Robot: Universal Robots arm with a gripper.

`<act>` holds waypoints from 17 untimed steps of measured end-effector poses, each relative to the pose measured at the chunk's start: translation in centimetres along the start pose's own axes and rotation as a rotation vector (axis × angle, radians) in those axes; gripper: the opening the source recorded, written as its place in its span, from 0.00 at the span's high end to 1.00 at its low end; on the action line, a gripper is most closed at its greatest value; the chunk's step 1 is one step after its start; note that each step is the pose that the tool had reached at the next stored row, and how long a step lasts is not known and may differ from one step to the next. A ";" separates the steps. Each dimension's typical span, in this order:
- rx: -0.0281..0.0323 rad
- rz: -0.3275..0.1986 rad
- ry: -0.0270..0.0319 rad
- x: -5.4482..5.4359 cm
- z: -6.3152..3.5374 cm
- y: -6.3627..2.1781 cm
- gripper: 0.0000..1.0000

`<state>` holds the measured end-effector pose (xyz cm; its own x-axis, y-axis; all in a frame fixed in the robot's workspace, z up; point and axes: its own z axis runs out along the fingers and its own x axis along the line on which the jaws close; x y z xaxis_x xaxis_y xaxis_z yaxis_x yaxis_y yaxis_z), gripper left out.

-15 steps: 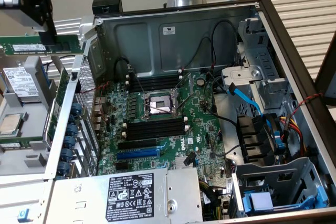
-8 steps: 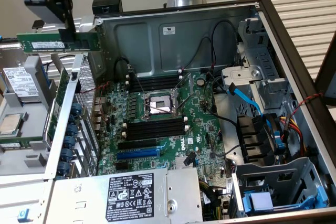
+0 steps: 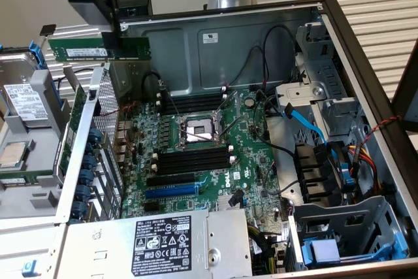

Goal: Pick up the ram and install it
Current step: 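Pick up the ram and move it above insertion slot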

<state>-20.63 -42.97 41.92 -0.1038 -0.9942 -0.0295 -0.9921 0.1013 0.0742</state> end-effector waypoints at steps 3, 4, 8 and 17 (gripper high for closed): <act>-0.0001 0.000 0.0002 -0.1 -0.10 -1.35 0.88; -0.0001 0.000 0.0001 -0.2 -0.13 -1.80 0.88; 0.0001 -0.001 0.0001 -0.4 -0.25 -3.50 0.88; 0.0008 -0.005 0.0003 -0.8 -0.47 -6.86 0.88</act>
<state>-13.70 -42.86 41.91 -0.0992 -0.9946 -0.0295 -0.9926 0.0969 0.0733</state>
